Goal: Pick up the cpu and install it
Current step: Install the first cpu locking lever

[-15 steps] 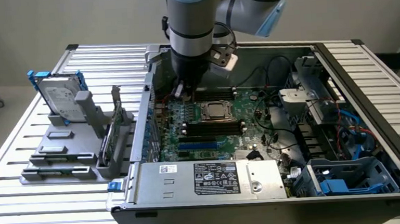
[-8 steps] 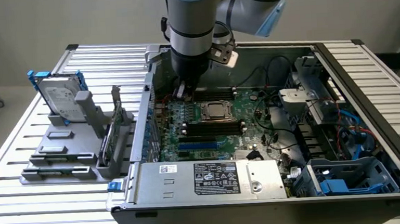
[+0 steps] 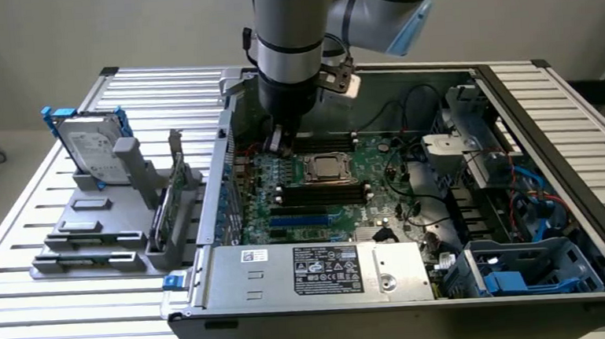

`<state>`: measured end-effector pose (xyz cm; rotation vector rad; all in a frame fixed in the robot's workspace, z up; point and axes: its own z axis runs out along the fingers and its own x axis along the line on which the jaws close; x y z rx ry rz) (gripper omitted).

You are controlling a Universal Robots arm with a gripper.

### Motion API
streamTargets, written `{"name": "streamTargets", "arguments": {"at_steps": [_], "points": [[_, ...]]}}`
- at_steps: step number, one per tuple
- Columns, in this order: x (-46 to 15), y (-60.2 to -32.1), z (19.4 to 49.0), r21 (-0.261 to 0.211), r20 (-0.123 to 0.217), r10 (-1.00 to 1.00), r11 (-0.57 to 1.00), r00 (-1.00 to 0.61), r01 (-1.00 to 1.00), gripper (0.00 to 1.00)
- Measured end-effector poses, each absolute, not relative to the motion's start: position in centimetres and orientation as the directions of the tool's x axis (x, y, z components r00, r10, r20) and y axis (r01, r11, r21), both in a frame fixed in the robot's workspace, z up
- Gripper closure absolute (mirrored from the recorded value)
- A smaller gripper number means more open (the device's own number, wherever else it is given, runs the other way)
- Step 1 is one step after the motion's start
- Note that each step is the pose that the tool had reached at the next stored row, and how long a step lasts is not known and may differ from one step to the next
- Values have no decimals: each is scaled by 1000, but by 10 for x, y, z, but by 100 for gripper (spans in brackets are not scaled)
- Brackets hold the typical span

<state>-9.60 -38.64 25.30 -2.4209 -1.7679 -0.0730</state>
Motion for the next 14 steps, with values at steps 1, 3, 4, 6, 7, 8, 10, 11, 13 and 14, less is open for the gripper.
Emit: {"name": "streamTargets", "arguments": {"at_steps": [1, 3, 4, 6, 7, 8, 10, 11, 13, 14], "points": [[-96, -386, 253, -83, 114, 947, -291, 300, 953, 89], [-96, -386, 253, -77, 96, 954, -278, 285, 957, 89], [-96, -386, 253, -74, 88, 957, -271, 277, 960, 89], [-96, -386, 253, -68, 76, 962, -258, 262, 964, 89], [-96, -386, 253, -65, 71, 964, -250, 255, 966, 89], [-96, -386, 253, -63, 66, 967, -243, 247, 968, 89], [-96, -386, 253, -58, 58, 971, -227, 230, 972, 89], [-96, -386, 253, -56, 52, 974, -219, 222, 974, 89], [-96, -386, 253, -52, 38, 977, -208, 210, 977, 89], [-96, -386, 253, -50, 30, 978, -204, 206, 978, 89]]}}
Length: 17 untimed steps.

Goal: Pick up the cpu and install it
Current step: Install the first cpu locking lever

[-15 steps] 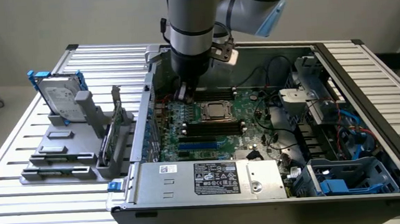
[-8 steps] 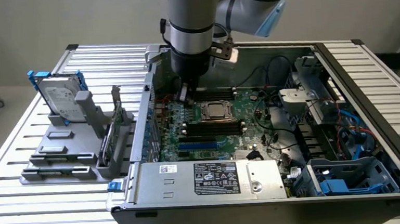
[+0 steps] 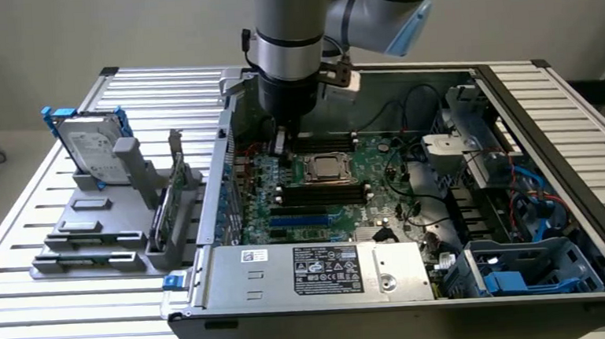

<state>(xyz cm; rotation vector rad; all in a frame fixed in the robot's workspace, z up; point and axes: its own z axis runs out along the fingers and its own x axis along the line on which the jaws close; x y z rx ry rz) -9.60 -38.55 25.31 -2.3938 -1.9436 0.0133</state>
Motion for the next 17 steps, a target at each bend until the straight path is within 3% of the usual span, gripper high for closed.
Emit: {"name": "streamTargets", "arguments": {"at_steps": [7, 17], "points": [[-96, -380, 253, -34, -37, 980, -198, 197, 980, 89], [-96, -374, 254, -4, -50, 989, -136, 135, 991, 89]]}}
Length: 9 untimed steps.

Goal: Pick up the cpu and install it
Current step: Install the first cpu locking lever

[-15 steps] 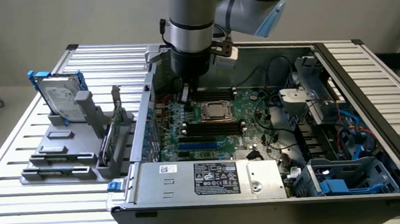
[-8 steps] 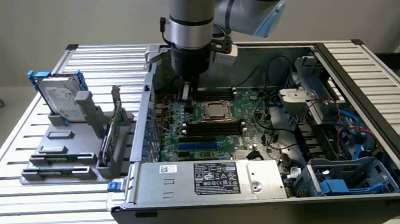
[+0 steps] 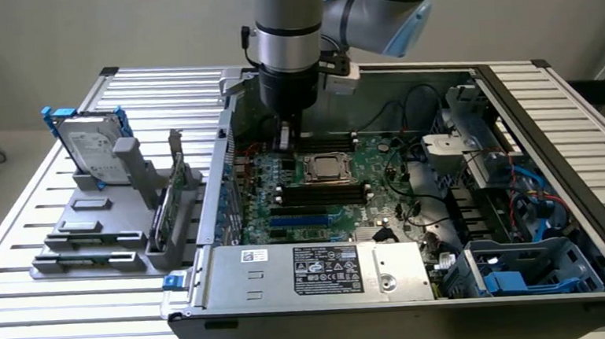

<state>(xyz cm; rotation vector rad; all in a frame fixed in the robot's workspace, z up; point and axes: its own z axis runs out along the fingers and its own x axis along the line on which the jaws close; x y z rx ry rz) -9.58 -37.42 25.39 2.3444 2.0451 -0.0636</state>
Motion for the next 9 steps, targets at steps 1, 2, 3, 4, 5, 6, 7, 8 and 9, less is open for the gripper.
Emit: {"name": "streamTargets", "arguments": {"at_steps": [1, 2, 3, 4, 5, 6, 7, 8, 9], "points": [[-96, -374, 254, -2, -51, 991, -126, 126, 992, 89], [-96, -374, 254, 1, -51, 992, -116, 116, 993, 89], [-96, -374, 254, 3, -52, 993, -106, 106, 994, 89], [-96, -373, 254, 5, -52, 994, -96, 96, 995, 89], [-96, -373, 254, 7, -52, 995, -85, 85, 996, 89], [-96, -373, 255, 10, -52, 996, -75, 75, 997, 89], [-96, -373, 255, 12, -51, 997, -64, 65, 998, 89], [-96, -373, 255, 15, -51, 997, -54, 55, 998, 89], [-96, -373, 255, 18, -51, 998, -44, 44, 999, 89]]}}
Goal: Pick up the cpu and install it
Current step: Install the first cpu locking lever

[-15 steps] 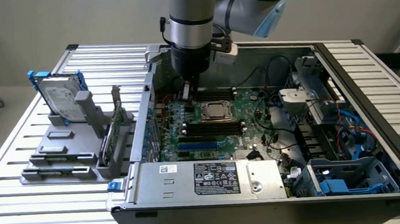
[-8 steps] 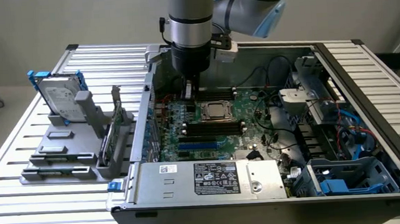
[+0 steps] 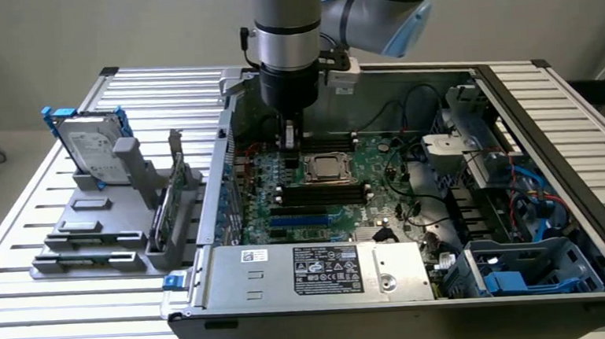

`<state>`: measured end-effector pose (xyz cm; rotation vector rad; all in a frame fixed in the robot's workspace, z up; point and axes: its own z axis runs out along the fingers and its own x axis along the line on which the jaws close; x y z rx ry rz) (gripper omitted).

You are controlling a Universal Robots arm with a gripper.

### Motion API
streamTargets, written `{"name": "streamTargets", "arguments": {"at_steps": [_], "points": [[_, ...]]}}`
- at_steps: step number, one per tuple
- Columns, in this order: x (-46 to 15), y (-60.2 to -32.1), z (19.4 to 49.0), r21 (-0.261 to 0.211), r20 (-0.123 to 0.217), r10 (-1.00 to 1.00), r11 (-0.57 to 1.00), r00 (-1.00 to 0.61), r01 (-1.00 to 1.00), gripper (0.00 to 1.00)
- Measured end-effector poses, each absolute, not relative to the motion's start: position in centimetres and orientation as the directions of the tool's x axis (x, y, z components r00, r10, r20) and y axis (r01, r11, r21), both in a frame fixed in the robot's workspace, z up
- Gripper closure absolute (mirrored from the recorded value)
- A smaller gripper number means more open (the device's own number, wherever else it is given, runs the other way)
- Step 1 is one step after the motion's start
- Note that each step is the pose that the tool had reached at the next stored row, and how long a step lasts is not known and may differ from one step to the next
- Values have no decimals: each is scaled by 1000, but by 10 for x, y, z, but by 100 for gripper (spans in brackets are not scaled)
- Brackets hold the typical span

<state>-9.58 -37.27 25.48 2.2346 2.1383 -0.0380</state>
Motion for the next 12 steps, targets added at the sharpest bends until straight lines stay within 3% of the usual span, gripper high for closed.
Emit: {"name": "streamTargets", "arguments": {"at_steps": [12], "points": [[-96, -372, 255, 40, -52, 999, 16, -14, 999, 89]]}}
